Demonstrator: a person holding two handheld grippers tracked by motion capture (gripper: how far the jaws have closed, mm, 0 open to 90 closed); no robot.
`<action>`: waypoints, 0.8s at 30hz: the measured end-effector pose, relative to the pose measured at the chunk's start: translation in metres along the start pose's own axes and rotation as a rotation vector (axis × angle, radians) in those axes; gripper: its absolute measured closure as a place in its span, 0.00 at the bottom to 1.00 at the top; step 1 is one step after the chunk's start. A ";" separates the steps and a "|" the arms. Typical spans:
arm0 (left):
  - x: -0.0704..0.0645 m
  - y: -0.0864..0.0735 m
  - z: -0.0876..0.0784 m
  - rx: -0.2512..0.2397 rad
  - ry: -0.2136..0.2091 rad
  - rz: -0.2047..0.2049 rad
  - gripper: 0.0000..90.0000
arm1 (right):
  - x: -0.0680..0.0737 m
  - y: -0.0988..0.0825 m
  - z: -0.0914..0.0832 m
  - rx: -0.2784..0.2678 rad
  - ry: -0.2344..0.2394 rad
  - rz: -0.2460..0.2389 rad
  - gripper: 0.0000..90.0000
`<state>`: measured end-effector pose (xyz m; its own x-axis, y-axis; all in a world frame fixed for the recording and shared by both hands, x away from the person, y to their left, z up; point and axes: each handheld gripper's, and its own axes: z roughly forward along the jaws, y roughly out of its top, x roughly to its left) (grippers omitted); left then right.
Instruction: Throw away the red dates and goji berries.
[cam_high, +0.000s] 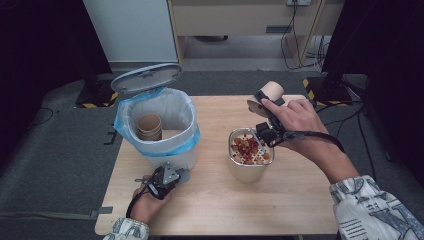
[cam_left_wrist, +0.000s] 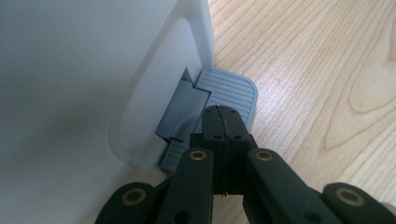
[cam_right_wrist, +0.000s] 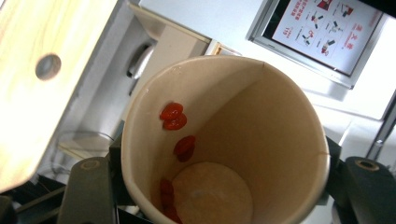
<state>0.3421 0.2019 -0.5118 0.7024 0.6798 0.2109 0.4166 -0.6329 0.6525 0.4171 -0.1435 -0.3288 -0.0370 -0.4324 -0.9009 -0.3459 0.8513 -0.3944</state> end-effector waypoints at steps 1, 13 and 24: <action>0.000 0.000 0.000 0.000 0.000 0.000 1.00 | 0.000 -0.001 0.000 -0.008 0.007 0.025 0.37; 0.000 0.000 0.000 -0.002 0.000 -0.001 1.00 | 0.000 -0.020 0.008 -0.061 0.066 0.372 0.37; 0.000 0.000 0.000 -0.002 0.000 -0.002 1.00 | -0.002 -0.034 0.010 -0.066 0.078 0.497 0.37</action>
<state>0.3421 0.2021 -0.5119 0.7019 0.6807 0.2097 0.4163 -0.6310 0.6546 0.4381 -0.1686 -0.3151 -0.2819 -0.0027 -0.9594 -0.3274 0.9403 0.0935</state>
